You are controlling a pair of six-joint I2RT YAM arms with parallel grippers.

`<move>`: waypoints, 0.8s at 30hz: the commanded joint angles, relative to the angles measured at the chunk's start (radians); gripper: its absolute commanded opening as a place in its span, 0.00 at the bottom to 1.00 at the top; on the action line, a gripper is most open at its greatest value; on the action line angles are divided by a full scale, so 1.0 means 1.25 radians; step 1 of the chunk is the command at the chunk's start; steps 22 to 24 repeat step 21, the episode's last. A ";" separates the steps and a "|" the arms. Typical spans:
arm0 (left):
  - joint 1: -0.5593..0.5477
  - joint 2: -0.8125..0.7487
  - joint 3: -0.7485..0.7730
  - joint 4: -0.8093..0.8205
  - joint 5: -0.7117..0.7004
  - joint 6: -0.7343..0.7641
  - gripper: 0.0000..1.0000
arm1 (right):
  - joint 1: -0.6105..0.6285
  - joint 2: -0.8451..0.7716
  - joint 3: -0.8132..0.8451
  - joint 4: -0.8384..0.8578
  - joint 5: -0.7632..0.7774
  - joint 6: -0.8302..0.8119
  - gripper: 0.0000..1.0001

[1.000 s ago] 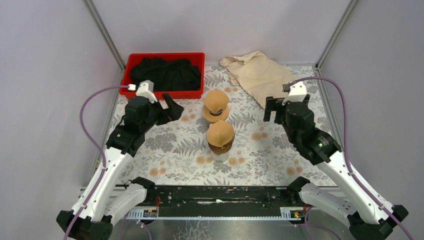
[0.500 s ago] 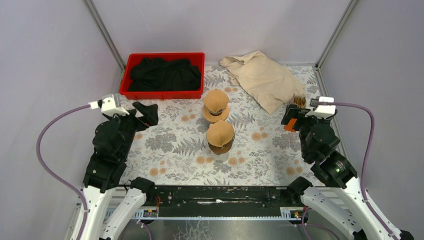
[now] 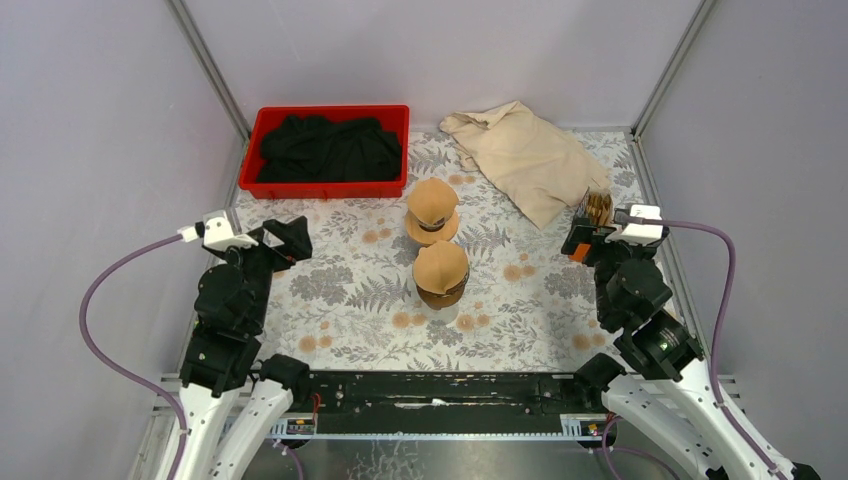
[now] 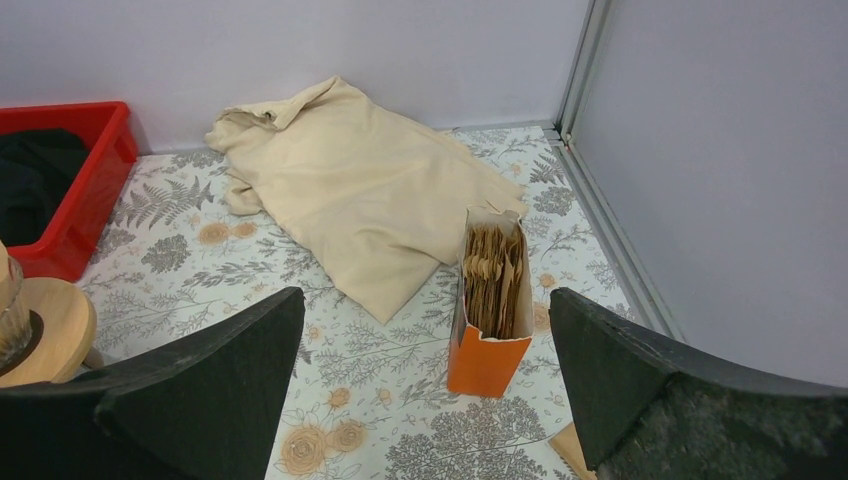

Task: Place the coffee filter in the dripper
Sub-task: Reset both arms

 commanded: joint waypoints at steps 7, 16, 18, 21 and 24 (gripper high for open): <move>0.004 -0.030 -0.029 0.079 -0.039 0.030 1.00 | -0.003 -0.008 -0.023 0.092 0.030 -0.032 0.99; 0.004 -0.027 -0.028 0.078 -0.044 0.031 1.00 | -0.003 -0.003 -0.026 0.102 0.029 -0.037 0.99; 0.003 -0.028 -0.029 0.078 -0.044 0.030 1.00 | -0.003 -0.002 -0.026 0.103 0.027 -0.037 0.99; 0.004 -0.028 -0.028 0.078 -0.047 0.029 1.00 | -0.003 0.001 -0.026 0.102 0.026 -0.039 0.99; 0.004 -0.028 -0.028 0.078 -0.047 0.029 1.00 | -0.003 0.001 -0.026 0.102 0.026 -0.039 0.99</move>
